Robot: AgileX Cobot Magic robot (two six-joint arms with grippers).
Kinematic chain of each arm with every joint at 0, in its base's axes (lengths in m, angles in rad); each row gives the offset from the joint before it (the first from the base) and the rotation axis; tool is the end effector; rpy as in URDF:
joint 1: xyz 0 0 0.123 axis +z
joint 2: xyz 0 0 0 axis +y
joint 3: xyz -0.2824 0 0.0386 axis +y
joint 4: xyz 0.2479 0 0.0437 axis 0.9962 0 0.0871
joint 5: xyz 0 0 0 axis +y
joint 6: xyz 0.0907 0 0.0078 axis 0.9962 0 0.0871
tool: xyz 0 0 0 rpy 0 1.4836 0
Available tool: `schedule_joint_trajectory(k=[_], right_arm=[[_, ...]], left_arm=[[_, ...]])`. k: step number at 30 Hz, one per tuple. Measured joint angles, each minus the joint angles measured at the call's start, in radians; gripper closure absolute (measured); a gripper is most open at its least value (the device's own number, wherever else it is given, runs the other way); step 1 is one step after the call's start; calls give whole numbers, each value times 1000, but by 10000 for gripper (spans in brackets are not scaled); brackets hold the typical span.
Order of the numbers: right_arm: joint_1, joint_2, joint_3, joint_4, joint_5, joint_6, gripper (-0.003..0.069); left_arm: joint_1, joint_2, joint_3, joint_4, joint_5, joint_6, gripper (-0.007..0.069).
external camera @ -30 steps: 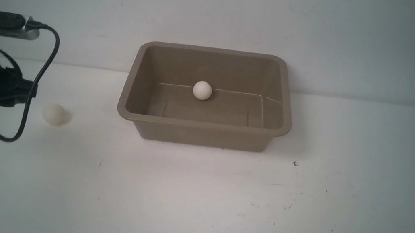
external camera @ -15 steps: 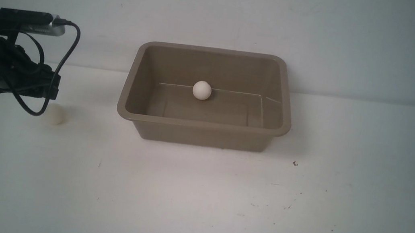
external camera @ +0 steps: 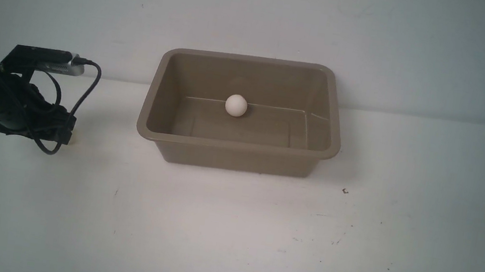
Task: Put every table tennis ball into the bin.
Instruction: Use the left arm to clamp the table tennis ball closest to it
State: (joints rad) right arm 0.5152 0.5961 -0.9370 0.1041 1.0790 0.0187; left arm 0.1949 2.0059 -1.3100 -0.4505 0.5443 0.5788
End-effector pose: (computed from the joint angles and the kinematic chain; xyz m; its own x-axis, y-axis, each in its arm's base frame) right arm 0.0648 0.0463 0.3827 -0.5621 -0.2405 -0.7913 -0.5172 0.8489 0.1094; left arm 0.4080 0.0596 0.1580 -0.8791 0.0106 -0.4764 0.0744 0.9905 -0.1154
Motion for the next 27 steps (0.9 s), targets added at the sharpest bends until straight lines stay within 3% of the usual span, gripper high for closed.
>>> schedule_joint_trajectory(k=[12,18,24,27], right_arm=[[0,0,0,0,-2,6,675],[0,0,0,0,-4,10,675],[0,0,0,0,-9,11,675],[0,0,0,0,-10,11,675]], left_arm=[[-31,79,-50,-105,-30,109,163],[-37,107,-78,-94,-49,73,273],[-41,39,-108,-84,-7,64,272],[-78,-48,-175,-144,32,92,272]])
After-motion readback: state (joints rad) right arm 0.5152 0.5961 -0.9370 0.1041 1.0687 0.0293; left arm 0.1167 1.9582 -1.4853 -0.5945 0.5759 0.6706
